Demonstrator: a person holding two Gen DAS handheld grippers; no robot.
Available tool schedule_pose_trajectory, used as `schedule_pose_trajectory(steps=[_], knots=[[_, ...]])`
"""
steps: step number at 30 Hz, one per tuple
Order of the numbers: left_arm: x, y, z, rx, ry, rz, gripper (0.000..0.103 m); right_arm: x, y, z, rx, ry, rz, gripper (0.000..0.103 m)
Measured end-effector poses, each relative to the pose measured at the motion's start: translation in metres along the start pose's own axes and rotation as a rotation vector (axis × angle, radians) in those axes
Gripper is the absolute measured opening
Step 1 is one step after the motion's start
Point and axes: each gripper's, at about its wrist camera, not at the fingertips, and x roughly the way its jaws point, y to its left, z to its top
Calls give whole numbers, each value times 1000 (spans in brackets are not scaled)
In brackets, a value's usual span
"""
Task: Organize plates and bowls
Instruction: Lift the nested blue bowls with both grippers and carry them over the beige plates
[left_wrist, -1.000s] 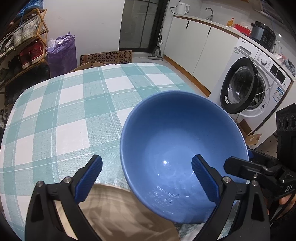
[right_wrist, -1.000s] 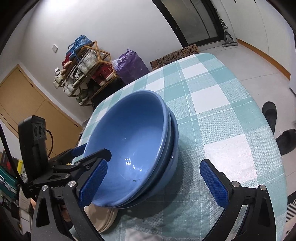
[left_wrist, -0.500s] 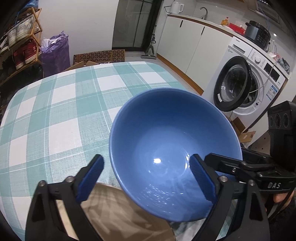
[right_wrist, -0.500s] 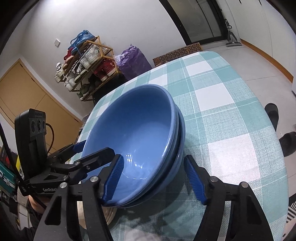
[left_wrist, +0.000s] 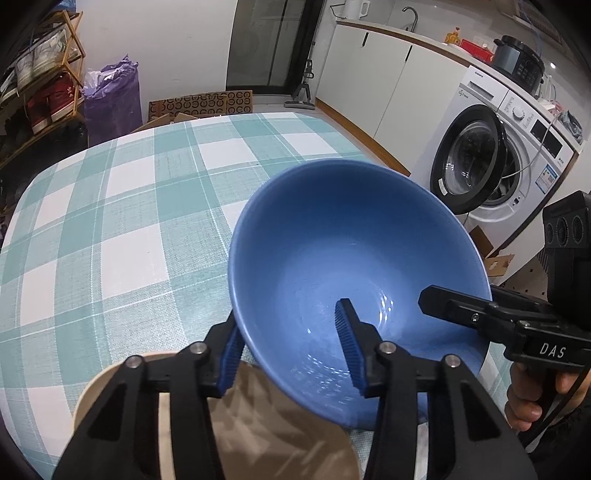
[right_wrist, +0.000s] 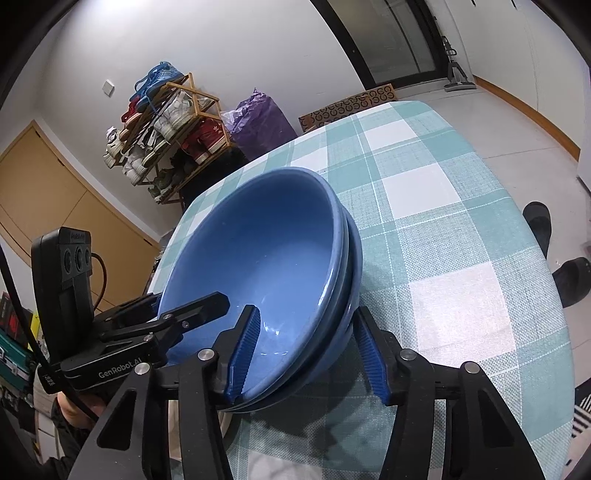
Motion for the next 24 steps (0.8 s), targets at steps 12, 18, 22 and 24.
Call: schedule_pose_trajectory(steps=[12, 18, 22, 24], knots=[[-2, 0, 0, 3, -2, 9, 41, -1, 1, 0, -3, 6, -38, 46], [-3, -4, -2, 10, 2, 5, 41, -5, -1, -2, 4, 1, -49, 45], [-6, -7, -1, 15, -4, 4, 41, -9, -1, -2, 11, -6, -50, 45], [-8, -9, -1, 17, -9, 4, 41, -12, -1, -2, 9, -9, -53, 45]])
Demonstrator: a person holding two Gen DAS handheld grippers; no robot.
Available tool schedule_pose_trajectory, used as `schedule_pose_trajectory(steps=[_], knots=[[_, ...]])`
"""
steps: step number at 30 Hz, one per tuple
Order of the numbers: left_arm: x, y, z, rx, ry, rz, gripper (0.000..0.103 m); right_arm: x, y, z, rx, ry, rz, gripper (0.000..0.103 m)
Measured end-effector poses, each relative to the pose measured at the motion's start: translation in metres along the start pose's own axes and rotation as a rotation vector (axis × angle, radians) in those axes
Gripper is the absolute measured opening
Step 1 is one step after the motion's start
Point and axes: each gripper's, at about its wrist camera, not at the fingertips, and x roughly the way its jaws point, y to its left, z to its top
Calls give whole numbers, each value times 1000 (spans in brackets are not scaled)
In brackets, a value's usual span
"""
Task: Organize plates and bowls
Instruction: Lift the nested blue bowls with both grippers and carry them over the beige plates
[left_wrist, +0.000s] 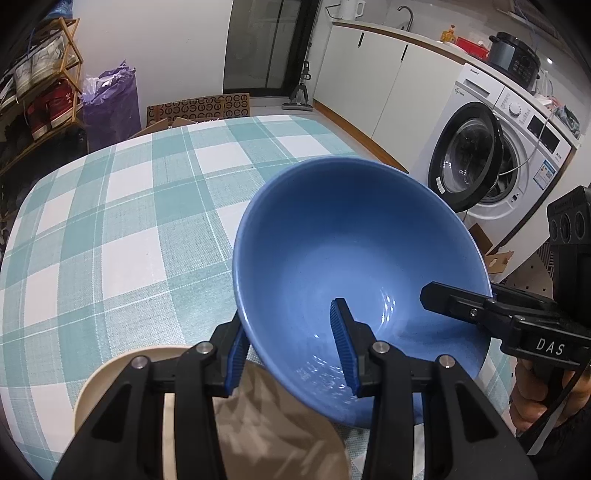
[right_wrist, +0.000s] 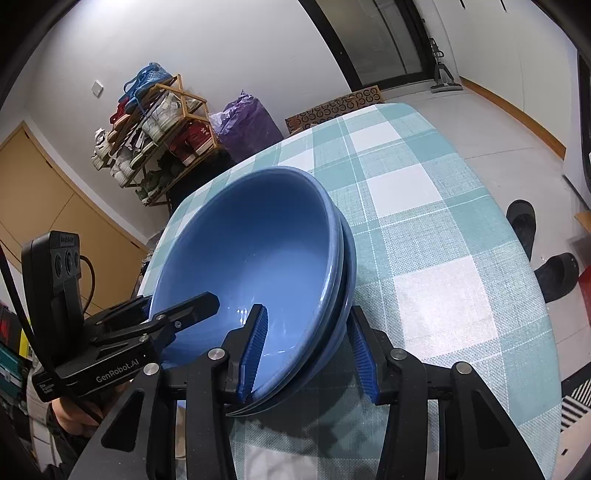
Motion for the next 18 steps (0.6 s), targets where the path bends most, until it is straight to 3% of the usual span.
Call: schedule_pose_trajectory(steps=[18], knots=[[-27, -14, 0, 18, -48, 4, 41, -34, 8, -4, -24, -57, 14, 45]])
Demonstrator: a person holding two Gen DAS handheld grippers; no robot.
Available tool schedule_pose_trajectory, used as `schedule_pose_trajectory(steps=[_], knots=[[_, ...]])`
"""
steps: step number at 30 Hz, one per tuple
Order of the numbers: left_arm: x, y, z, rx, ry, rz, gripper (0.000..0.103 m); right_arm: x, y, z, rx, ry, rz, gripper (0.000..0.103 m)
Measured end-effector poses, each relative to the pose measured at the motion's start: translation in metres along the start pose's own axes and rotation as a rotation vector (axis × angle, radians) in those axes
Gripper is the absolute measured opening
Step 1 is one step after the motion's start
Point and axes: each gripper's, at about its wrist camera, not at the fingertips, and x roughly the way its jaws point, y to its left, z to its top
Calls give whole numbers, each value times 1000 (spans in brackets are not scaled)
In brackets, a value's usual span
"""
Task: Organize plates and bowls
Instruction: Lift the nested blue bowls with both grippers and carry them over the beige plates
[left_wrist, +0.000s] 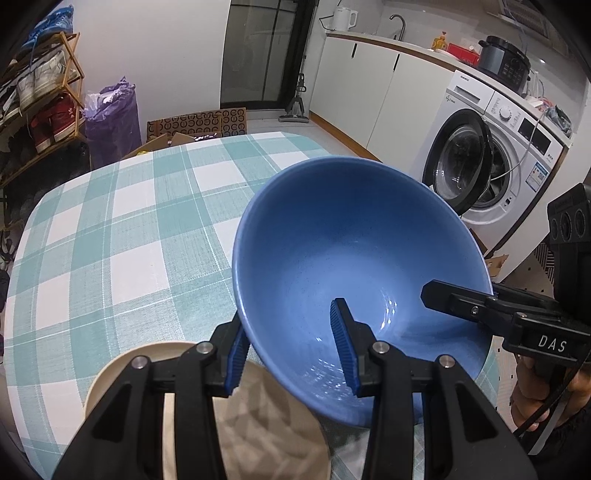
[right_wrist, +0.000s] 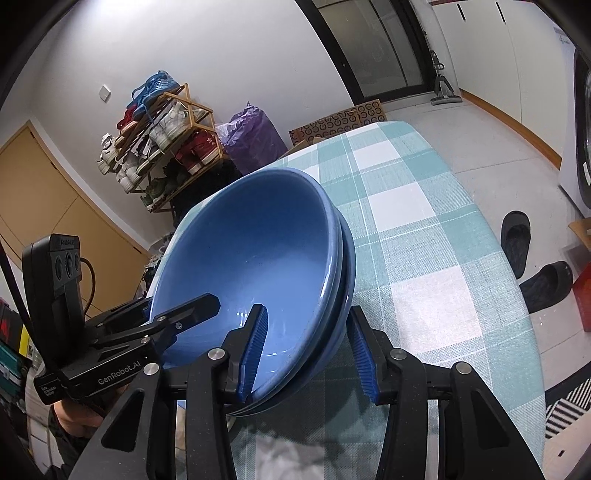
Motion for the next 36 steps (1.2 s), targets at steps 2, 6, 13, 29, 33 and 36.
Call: schedule_pose_trajectory(steps=[2, 6, 13, 29, 33, 36], knots=[[-4, -1, 0, 0, -6, 1, 41, -4, 3, -1, -5, -4, 0, 45], [-13, -2, -2, 0, -20, 5, 41, -12, 8, -4, -17, -13, 5, 45], [-30, -2, -5, -4, -43, 14, 41, -25, 21, -8, -39, -27, 15, 45], [-60, 11, -22, -40, -78, 45, 41, -37, 52, -24, -83, -25, 43, 45], [-69, 18, -27, -52, -85, 60, 41, -35, 64, -27, -99, -17, 56, 45], [-75, 22, -31, -58, -90, 77, 41, -33, 73, -30, -107, -9, 67, 45]])
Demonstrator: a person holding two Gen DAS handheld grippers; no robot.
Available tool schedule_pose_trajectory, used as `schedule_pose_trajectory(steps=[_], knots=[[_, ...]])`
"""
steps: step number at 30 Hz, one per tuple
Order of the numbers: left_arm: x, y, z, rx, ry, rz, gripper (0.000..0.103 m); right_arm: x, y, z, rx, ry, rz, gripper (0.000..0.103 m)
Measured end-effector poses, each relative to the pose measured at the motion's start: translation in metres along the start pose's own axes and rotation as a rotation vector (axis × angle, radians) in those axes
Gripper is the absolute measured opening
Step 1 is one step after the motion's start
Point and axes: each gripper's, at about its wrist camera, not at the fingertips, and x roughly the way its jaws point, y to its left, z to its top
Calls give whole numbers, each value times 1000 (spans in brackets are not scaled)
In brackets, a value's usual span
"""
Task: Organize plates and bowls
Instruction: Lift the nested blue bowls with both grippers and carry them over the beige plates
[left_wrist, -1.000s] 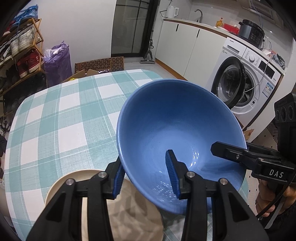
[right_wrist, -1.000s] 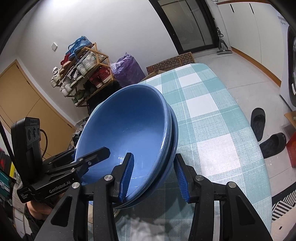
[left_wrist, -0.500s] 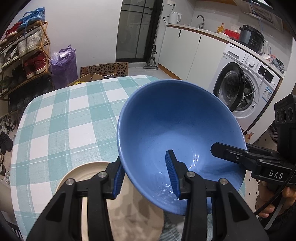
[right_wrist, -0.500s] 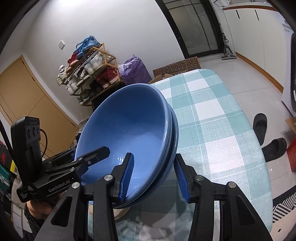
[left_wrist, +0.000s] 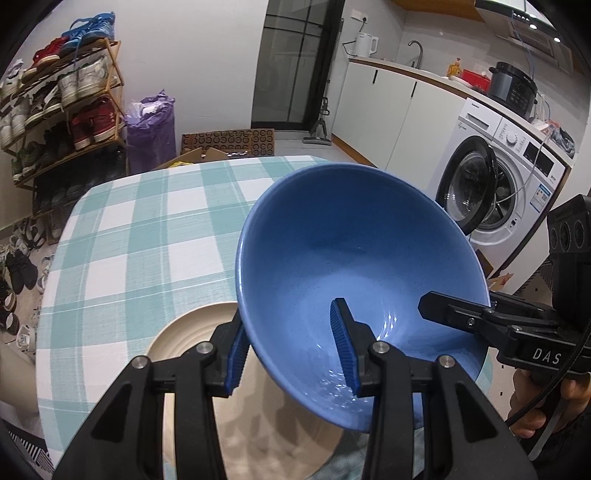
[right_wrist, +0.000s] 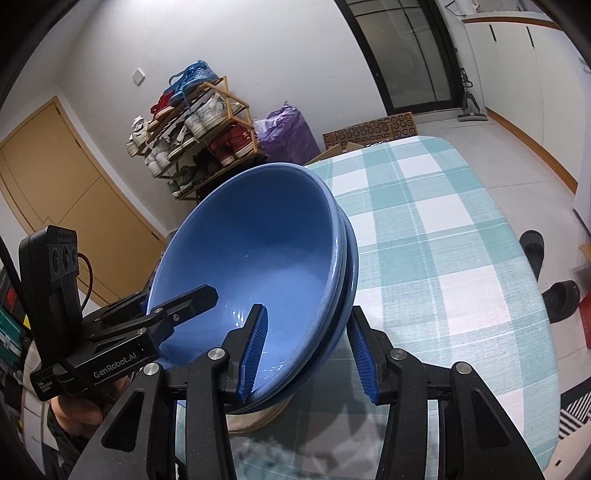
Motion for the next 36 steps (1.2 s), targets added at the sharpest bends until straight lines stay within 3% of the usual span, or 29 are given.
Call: schedule_pose_trajectory(steps=[19, 36], knots=[[-25, 47, -27, -60, -9, 72, 41, 33, 53, -13, -63, 58, 59, 45], [-22, 73, -44, -111, -2, 104, 41, 66, 66, -17, -92, 112, 79, 45]])
